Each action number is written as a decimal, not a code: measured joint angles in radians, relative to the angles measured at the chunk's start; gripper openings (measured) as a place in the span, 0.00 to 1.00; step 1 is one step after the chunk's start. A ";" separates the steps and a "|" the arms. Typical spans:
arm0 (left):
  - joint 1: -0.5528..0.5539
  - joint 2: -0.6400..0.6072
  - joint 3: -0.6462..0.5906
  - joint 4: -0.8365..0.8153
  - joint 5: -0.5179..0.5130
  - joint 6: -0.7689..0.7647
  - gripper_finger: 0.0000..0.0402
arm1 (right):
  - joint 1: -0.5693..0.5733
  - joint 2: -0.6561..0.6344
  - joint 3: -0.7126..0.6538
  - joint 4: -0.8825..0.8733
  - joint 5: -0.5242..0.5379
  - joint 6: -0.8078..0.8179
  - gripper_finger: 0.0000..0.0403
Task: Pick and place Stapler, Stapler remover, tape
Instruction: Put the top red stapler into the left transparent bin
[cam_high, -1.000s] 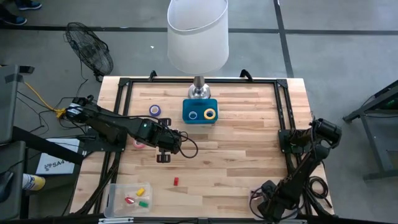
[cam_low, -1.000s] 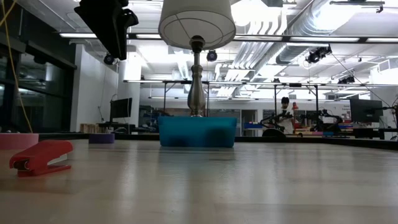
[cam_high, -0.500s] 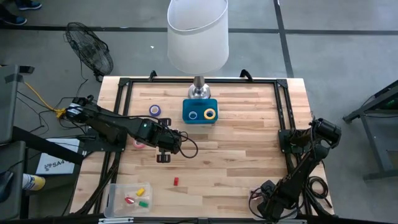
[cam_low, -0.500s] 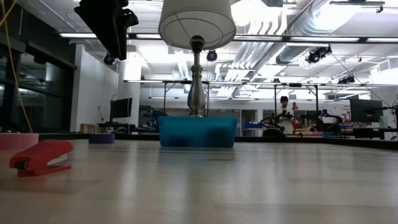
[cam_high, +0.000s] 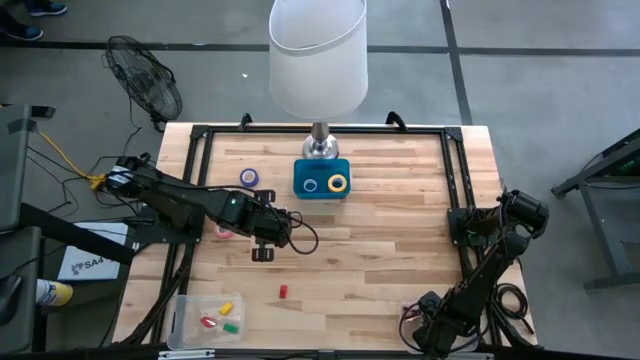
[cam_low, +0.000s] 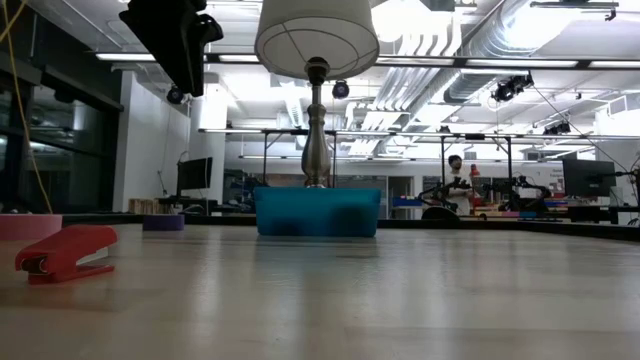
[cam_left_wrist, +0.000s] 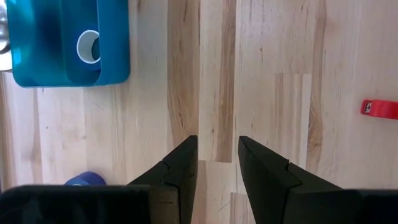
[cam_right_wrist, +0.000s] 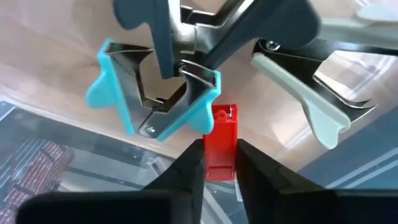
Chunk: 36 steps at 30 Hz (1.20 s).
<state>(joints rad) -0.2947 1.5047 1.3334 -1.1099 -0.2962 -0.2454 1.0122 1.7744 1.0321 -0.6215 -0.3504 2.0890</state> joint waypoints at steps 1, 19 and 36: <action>0.000 0.000 0.000 0.000 0.000 0.004 0.28 | 0.000 0.000 0.000 0.002 0.000 0.000 0.16; 0.000 0.000 0.000 0.000 0.000 0.006 0.28 | -0.004 -0.052 0.000 -0.017 0.012 0.002 0.12; 0.000 0.000 0.000 0.001 0.006 0.009 0.28 | -0.005 -0.229 0.000 -0.056 0.100 0.005 0.12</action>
<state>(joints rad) -0.2947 1.5047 1.3334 -1.1088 -0.2897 -0.2363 1.0077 1.5452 1.0321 -0.6773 -0.2505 2.0943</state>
